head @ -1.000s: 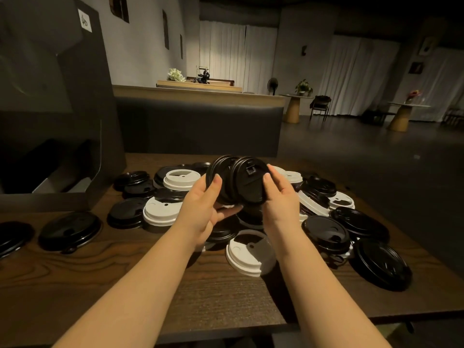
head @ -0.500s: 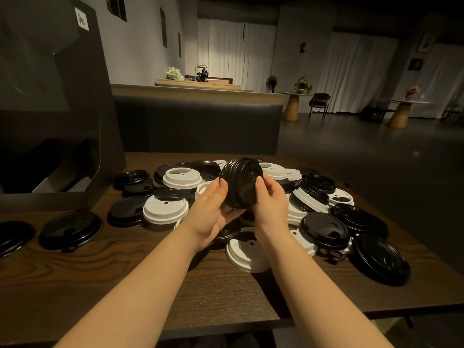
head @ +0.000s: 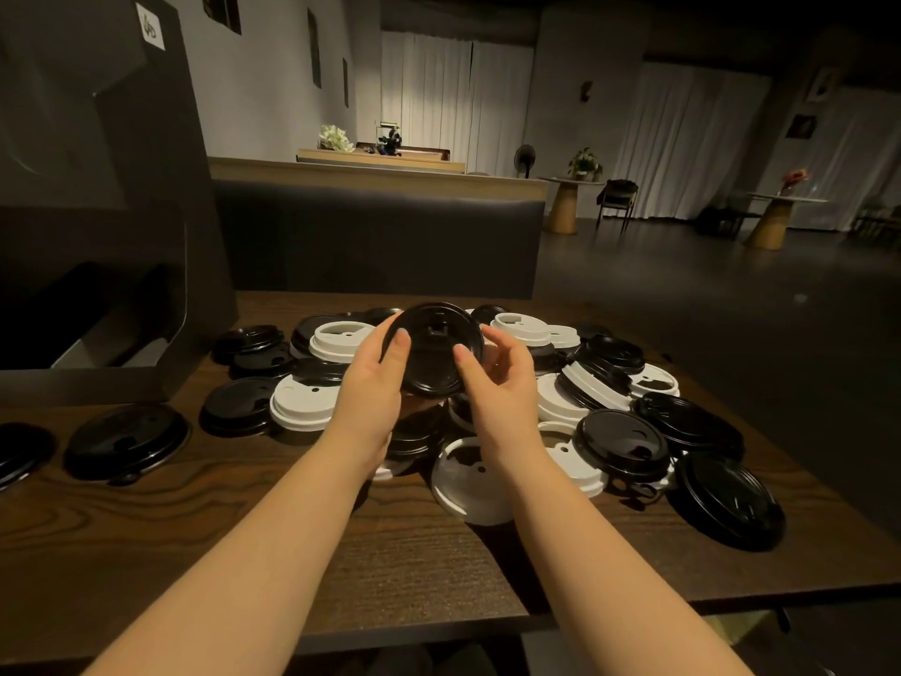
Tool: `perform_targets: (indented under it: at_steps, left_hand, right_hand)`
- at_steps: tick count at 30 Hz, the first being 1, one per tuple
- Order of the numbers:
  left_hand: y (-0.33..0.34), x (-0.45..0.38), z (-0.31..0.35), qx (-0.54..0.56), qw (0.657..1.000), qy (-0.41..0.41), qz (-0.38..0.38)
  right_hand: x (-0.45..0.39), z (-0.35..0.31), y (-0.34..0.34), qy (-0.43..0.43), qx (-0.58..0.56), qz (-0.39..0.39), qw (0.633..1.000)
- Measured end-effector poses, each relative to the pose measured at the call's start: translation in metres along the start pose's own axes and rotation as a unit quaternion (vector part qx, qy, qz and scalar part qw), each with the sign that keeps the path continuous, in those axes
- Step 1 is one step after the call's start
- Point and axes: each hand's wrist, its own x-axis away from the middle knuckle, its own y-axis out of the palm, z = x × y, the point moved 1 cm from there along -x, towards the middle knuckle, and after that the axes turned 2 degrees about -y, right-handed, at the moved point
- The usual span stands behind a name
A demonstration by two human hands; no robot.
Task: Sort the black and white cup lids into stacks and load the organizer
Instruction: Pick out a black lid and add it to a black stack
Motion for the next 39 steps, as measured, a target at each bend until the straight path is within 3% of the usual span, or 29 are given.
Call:
perform_targets:
  at_steps: [5,11,15,18,22,28,32,39]
  left_hand:
    - [-0.002,0.001,0.001,-0.040,0.999,0.015,0.006]
    - [-0.006,0.002,0.000,-0.060,0.997,0.025,-0.028]
    - [-0.009,0.002,-0.001,-0.046,0.999,0.006,-0.029]
    - [-0.010,0.004,0.001,-0.021,0.999,0.004,-0.031]
    - [-0.011,0.006,0.005,-0.009,1.000,0.010,-0.007]
    - [-0.014,0.003,0.006,-0.031,0.998,0.014,0.047]
    - [-0.014,0.005,0.006,0.022,0.999,-0.015,0.027]
    - [-0.015,0.007,0.006,0.015,0.999,-0.017,0.030]
  right_hand:
    - [-0.004,-0.004,-0.005,0.037,-0.030,-0.040,0.998]
    - [-0.006,-0.001,-0.008,0.040,-0.030,-0.012,0.999]
    - [-0.007,-0.005,-0.011,0.090,-0.114,-0.058,0.988]
    - [-0.006,-0.005,-0.013,0.077,-0.085,-0.082,0.990]
    - [-0.003,-0.005,-0.010,0.061,-0.046,-0.077,0.994]
    - [0.000,-0.006,-0.003,0.127,-0.137,-0.128,0.974]
    - [0.004,-0.006,-0.003,0.072,-0.038,-0.124,0.989]
    - [0.009,-0.005,-0.001,0.047,-0.026,-0.131,0.990]
